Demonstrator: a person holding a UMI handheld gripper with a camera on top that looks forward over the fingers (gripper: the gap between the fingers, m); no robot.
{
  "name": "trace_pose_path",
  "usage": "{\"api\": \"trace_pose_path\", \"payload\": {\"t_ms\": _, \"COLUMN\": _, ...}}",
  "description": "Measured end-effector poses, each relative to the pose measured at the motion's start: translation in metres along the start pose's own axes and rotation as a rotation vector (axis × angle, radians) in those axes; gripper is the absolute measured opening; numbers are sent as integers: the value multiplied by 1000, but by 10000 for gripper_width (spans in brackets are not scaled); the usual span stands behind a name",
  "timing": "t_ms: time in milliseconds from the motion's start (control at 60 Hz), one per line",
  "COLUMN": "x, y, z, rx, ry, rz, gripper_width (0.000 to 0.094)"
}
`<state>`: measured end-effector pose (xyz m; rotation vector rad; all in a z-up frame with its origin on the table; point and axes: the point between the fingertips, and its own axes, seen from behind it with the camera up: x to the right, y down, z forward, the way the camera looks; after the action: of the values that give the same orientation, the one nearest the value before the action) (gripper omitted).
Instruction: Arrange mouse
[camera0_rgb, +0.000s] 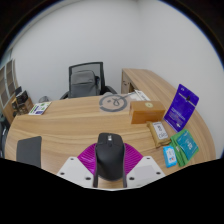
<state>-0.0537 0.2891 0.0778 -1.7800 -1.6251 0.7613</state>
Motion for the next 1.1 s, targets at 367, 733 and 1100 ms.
{"api": "trace_pose_path", "payload": {"t_ms": 367, "x": -200, "y": -101, "z": -91, "rx": 140, "ry": -171, "rz": -74, "gripper_width": 320}}
{"api": "trace_pose_path", "payload": {"t_ms": 733, "x": -405, "y": 24, "z": -63, "rx": 24, "ry": -289, "rz": -190, "gripper_width": 324}}
{"api": "trace_pose_path", "payload": {"t_ms": 1100, "x": -411, "y": 118, "z": -5, "rx": -53, "ry": -194, "rz": -235, "gripper_width": 357}}
